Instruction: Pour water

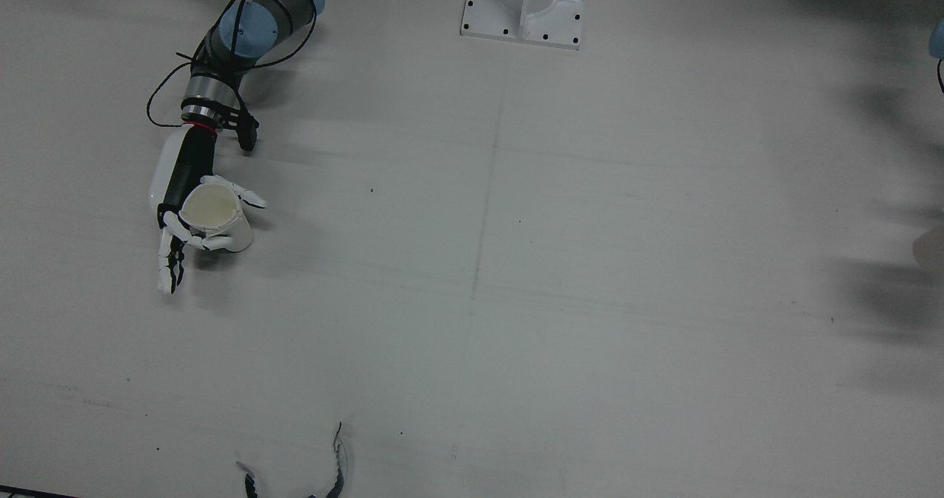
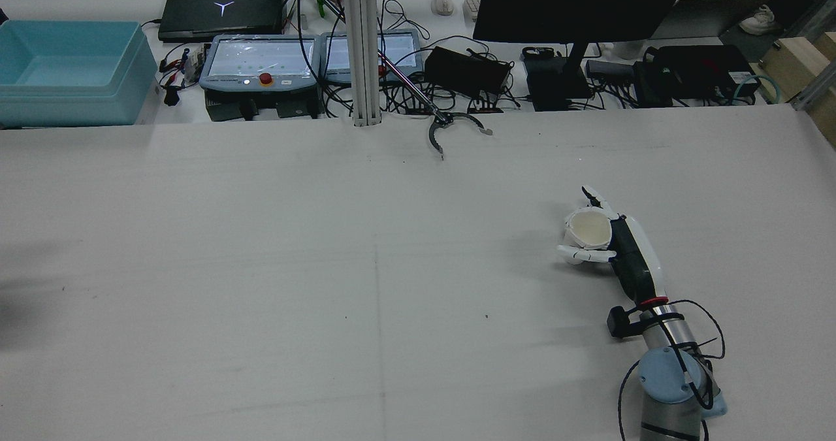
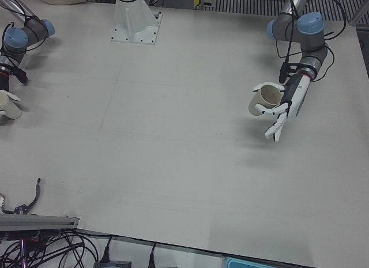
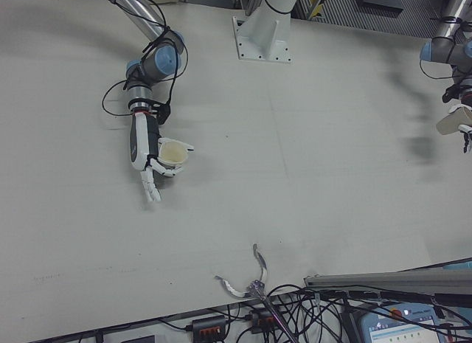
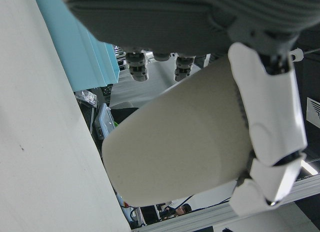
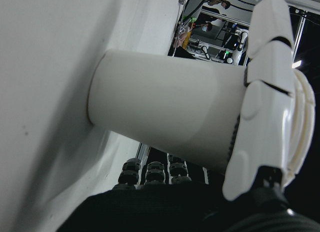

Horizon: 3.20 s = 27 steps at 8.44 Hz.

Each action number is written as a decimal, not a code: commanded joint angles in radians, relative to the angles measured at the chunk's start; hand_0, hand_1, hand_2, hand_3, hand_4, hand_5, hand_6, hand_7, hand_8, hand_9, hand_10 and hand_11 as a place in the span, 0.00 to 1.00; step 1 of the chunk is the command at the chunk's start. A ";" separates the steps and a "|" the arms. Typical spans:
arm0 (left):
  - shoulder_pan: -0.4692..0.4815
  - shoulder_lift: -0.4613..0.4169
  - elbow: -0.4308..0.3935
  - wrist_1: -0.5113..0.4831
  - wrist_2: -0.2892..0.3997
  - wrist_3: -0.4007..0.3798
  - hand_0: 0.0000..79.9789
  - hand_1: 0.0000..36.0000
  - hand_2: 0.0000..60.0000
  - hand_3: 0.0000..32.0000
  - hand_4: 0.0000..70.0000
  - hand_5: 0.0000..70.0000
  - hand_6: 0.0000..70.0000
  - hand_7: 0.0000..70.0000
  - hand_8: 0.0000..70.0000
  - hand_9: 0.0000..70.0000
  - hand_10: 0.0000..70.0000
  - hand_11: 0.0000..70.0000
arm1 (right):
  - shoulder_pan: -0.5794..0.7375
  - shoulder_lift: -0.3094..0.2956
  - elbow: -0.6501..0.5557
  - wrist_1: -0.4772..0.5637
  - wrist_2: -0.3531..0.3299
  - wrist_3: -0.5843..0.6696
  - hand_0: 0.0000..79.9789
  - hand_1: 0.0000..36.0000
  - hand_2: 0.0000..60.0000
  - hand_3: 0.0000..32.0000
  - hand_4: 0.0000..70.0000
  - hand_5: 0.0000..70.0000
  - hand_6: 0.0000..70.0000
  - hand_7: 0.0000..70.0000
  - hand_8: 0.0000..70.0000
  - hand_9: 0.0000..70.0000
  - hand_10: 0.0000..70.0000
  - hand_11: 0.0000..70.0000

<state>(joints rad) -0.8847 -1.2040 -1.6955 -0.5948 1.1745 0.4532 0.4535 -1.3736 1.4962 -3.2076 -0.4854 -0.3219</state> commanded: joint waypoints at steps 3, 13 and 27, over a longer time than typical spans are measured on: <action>-0.002 0.001 -0.015 -0.005 0.001 -0.001 0.57 1.00 1.00 0.00 0.65 0.58 0.07 0.20 0.00 0.02 0.09 0.17 | 0.063 -0.042 0.041 -0.006 -0.012 0.069 1.00 0.92 0.00 0.00 0.65 0.58 0.15 0.24 0.10 0.13 0.11 0.21; 0.036 -0.522 -0.179 0.498 0.294 0.067 0.60 1.00 1.00 0.00 0.73 0.66 0.09 0.25 0.00 0.03 0.10 0.18 | 0.179 -0.073 0.334 -0.192 -0.030 0.067 1.00 0.94 0.00 0.00 0.61 0.58 0.16 0.27 0.08 0.11 0.09 0.17; 0.354 -0.871 -0.015 0.550 0.297 0.363 0.59 1.00 1.00 0.00 0.69 0.61 0.08 0.23 0.00 0.03 0.10 0.18 | 0.146 0.160 0.727 -0.258 -0.134 -0.941 1.00 0.97 0.00 0.00 0.64 0.60 0.20 0.30 0.05 0.05 0.07 0.15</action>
<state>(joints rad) -0.5507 -2.0412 -1.6872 -0.0644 1.4696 0.8150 0.6052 -1.2456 2.1424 -3.4638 -0.5798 -0.9214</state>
